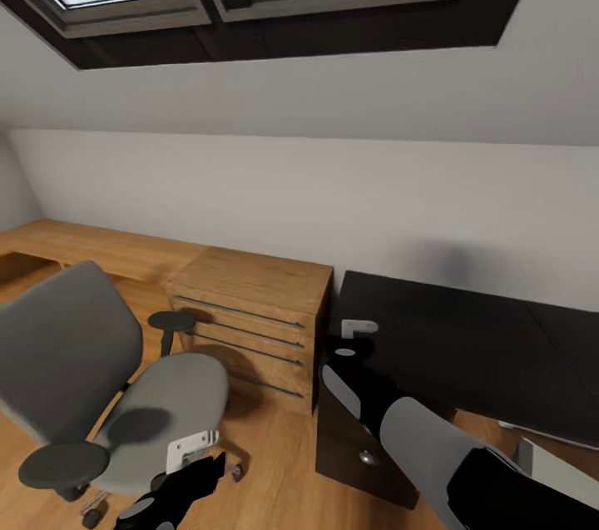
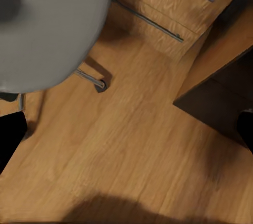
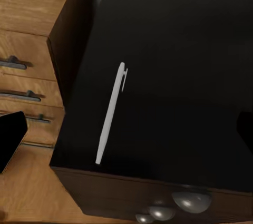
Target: In the bedroom, organize the workspace by keeping the computer under the desk, ensuring the monitor is on the desk, placing the keyboard on the desk next to the monitor, placing the mouse on the desk next to the keyboard, moving the folder from the swivel chair onto the desk next to the mouse, stacking the notebook on top of the folder with the pen on top of the notebook, and positioning the swivel chair next to the desk.
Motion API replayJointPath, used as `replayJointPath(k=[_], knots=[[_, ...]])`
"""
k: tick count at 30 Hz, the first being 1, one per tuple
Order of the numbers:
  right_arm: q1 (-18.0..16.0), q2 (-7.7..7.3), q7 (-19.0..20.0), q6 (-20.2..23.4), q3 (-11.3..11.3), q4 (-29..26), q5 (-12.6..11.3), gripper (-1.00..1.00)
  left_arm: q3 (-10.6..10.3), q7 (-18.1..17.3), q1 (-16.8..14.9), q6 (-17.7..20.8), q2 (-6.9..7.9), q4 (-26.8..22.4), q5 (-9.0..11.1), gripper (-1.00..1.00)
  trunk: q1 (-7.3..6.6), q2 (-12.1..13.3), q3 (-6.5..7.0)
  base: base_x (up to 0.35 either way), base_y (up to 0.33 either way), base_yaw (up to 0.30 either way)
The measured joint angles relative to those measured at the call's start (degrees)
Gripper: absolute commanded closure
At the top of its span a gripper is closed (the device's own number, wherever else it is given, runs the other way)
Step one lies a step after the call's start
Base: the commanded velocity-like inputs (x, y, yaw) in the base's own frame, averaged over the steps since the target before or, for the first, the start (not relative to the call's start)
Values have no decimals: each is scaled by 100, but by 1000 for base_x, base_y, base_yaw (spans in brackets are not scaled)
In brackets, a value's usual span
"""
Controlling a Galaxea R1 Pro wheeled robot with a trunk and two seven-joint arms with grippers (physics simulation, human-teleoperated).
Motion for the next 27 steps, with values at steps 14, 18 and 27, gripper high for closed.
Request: replayJointPath(k=[14, 18, 27], knots=[[0, 0, 4, 0, -27, 7, 40, -100, -8, 7, 0, 9, -6, 27, -4, -100, 0, 0, -16, 0, 0, 72], [0, 0, 10, -1, -26, 13, 42, -100, -8, 5, 0, 9, -6, 27, -7, -100, 0, 0, -16, 2, 0, 0], [2, 0, 138, -176, -31, 361, 119, -100, -9, 8, 0, 14, -1, 30, -8, -100, -3, -1, -16, 195, 0, 0]])
